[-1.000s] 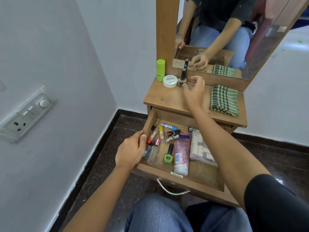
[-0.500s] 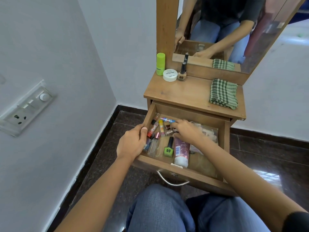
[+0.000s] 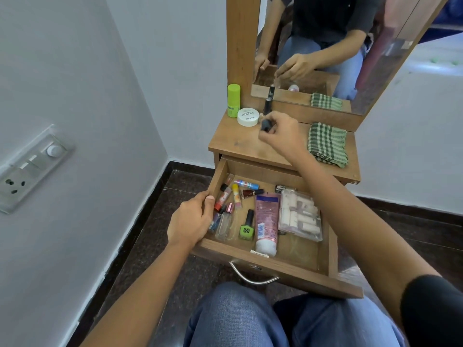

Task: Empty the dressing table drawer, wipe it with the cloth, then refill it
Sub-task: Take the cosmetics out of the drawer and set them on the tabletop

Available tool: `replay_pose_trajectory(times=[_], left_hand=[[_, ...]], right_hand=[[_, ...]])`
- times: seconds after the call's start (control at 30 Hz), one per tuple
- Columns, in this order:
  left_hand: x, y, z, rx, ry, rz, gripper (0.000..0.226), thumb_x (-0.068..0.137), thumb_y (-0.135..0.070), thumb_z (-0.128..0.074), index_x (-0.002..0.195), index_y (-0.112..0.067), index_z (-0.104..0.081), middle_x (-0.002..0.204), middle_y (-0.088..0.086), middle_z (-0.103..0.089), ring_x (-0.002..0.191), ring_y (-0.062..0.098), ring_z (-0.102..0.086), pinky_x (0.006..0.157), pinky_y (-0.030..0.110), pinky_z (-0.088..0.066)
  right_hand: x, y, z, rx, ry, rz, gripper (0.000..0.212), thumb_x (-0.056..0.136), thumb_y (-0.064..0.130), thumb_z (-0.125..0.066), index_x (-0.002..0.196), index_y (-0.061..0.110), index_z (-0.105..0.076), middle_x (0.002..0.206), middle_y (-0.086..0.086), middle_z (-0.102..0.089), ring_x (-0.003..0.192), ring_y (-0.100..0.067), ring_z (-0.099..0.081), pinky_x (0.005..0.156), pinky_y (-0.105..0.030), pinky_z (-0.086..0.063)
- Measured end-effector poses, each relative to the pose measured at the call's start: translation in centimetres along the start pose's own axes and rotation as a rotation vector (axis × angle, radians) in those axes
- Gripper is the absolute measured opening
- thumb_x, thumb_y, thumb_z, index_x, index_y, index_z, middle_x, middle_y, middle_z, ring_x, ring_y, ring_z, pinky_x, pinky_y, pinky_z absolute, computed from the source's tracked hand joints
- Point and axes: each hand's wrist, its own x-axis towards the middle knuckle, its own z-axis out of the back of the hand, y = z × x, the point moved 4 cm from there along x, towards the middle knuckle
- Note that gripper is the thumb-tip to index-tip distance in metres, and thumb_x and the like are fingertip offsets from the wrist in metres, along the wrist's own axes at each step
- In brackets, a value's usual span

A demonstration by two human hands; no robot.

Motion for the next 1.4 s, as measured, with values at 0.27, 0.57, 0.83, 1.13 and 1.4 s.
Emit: replay_pose_trajectory(times=[0.27, 0.57, 0.83, 1.13, 1.4], left_hand=[[0.0, -0.1, 0.0, 0.005, 0.013, -0.003, 0.042, 0.102, -0.045, -0.034, 0.131, -0.027, -0.058, 0.09, -0.008, -0.069, 0.076, 0.008, -0.062, 0.057, 0.021, -0.042], [0.0, -0.3, 0.2, -0.01, 0.024, -0.004, 0.041, 0.102, -0.046, -0.033, 0.13, -0.028, -0.058, 0.084, -0.01, -0.067, 0.075, 0.009, -0.063, 0.065, 0.03, -0.051], [-0.1, -0.1, 0.1, -0.012, 0.017, 0.001, 0.041, 0.102, -0.045, -0.034, 0.13, -0.028, -0.058, 0.09, -0.008, -0.069, 0.079, 0.011, -0.063, 0.065, 0.028, -0.048], [-0.1, -0.2, 0.1, -0.013, 0.023, 0.027, 0.042, 0.102, -0.045, -0.033, 0.132, -0.029, -0.058, 0.094, -0.005, -0.071, 0.083, 0.011, -0.061, 0.065, 0.028, -0.043], [0.0, -0.2, 0.1, -0.005, 0.03, 0.012, 0.043, 0.102, -0.045, -0.033, 0.132, -0.027, -0.057, 0.097, -0.005, -0.071, 0.085, 0.012, -0.065, 0.069, 0.029, -0.051]], right_hand=[[1.3, -4.4, -3.6, 0.274, -0.174, -0.262, 0.026, 0.076, 0.005, -0.074, 0.097, 0.009, -0.06, 0.087, -0.001, -0.063, 0.073, -0.008, -0.054, 0.063, -0.008, -0.045], [2.7, -4.9, -4.7, 0.244, -0.301, -0.363, 0.02, 0.078, 0.019, -0.075, 0.084, 0.017, -0.055, 0.078, 0.004, -0.06, 0.068, -0.008, -0.053, 0.056, -0.013, -0.037], [2.8, -5.0, -4.8, 0.21, -0.294, -0.356, 0.02, 0.078, 0.02, -0.074, 0.084, 0.017, -0.055, 0.082, 0.002, -0.061, 0.071, -0.01, -0.054, 0.056, -0.012, -0.035], [-3.2, -2.6, -4.0, 0.364, -0.215, 0.013, 0.013, 0.082, 0.007, -0.066, 0.093, 0.011, -0.061, 0.082, 0.003, -0.061, 0.07, 0.003, -0.053, 0.065, -0.011, -0.045], [-9.5, -6.2, -8.4, -0.561, 0.514, 0.129, 0.041, 0.089, 0.02, -0.06, 0.128, 0.009, -0.053, 0.125, -0.011, -0.054, 0.121, -0.031, -0.045, 0.105, -0.039, -0.036]])
